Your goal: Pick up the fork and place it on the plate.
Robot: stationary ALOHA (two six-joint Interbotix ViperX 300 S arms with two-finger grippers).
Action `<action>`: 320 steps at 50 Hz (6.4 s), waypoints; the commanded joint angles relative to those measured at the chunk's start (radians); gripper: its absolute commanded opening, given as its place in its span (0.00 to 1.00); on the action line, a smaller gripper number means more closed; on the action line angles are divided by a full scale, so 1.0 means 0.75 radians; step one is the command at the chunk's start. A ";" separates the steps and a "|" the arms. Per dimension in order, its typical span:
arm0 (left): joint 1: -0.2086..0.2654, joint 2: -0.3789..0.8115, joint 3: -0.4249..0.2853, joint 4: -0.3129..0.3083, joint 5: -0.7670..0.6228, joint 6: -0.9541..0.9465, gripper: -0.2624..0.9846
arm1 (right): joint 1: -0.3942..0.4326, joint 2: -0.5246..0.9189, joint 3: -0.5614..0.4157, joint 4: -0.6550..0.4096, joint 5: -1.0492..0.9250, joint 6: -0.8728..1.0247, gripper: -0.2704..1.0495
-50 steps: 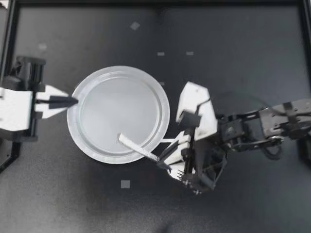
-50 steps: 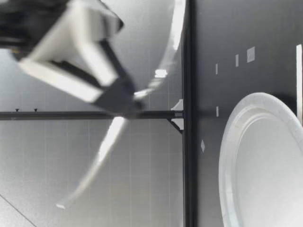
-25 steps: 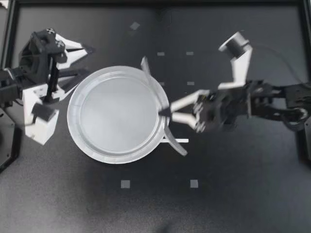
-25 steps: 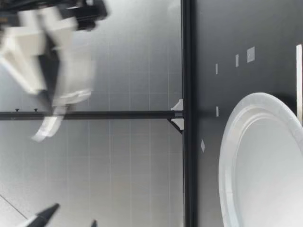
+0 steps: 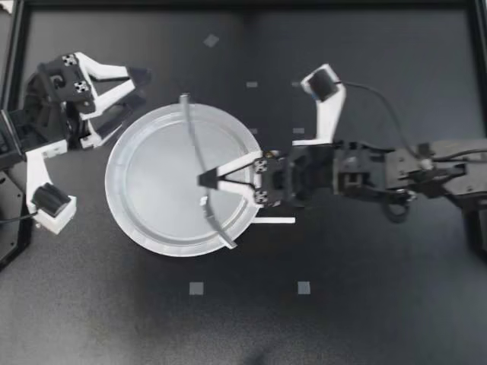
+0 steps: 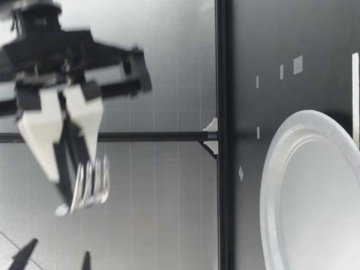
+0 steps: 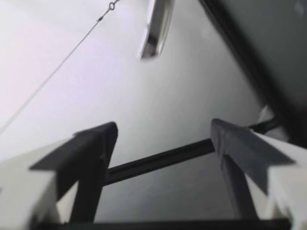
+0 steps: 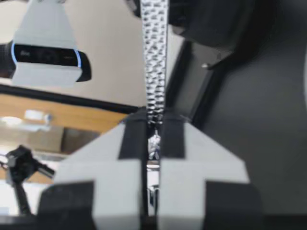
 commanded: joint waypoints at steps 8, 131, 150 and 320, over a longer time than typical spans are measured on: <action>-0.002 -0.012 0.061 0.088 -0.057 -0.112 0.78 | -0.025 0.115 -0.119 -0.368 -0.256 0.403 0.18; -0.031 -0.174 0.139 0.276 -0.211 -0.117 0.28 | -0.094 0.319 -0.274 -0.749 -0.485 0.769 0.18; -0.031 -0.172 0.143 0.243 -0.227 -0.178 0.28 | -0.137 0.274 -0.225 -0.749 -0.511 0.681 0.28; -0.331 0.233 0.409 -2.225 0.033 -0.978 0.71 | -0.307 -0.121 0.292 -0.898 -0.331 0.380 0.74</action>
